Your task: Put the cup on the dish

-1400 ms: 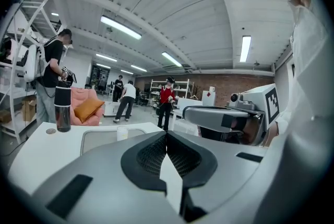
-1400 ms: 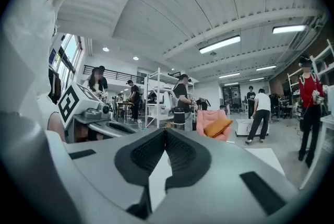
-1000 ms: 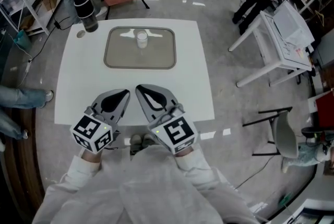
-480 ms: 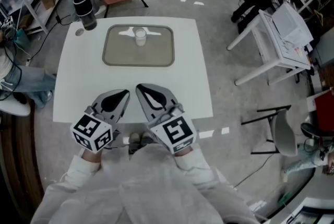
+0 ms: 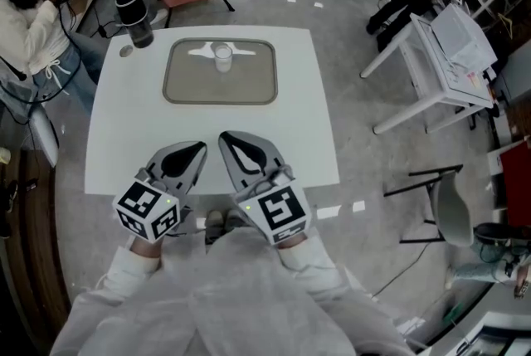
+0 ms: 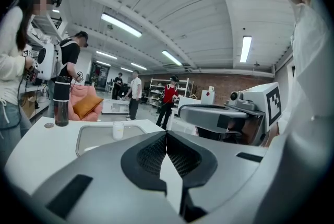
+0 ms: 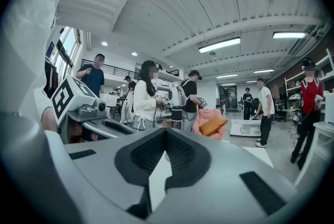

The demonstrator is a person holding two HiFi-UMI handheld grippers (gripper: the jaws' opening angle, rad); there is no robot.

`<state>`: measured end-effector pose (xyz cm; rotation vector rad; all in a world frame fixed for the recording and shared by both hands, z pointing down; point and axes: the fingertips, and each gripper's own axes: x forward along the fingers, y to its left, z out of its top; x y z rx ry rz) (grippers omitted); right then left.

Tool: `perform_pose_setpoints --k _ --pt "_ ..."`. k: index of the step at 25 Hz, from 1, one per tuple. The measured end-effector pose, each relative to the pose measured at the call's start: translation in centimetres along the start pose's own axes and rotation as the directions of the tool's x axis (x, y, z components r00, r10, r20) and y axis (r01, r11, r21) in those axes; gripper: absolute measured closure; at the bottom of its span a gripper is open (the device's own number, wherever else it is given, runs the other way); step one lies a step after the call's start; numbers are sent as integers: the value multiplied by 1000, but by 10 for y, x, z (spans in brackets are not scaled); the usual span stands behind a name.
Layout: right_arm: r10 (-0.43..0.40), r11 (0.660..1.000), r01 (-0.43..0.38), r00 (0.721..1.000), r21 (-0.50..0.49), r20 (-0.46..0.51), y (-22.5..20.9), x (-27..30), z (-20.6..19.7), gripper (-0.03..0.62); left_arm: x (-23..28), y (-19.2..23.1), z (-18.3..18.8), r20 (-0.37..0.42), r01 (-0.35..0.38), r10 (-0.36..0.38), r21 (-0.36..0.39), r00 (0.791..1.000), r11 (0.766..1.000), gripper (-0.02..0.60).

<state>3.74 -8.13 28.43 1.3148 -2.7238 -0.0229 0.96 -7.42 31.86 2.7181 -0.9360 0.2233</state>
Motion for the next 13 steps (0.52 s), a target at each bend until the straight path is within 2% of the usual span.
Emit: perform_pose_setpoints --k 13 --pt "27 999 -26 999 28 -29 3 7 -10 582 6 5 8 7 9 -9 6 1000 1000 574"
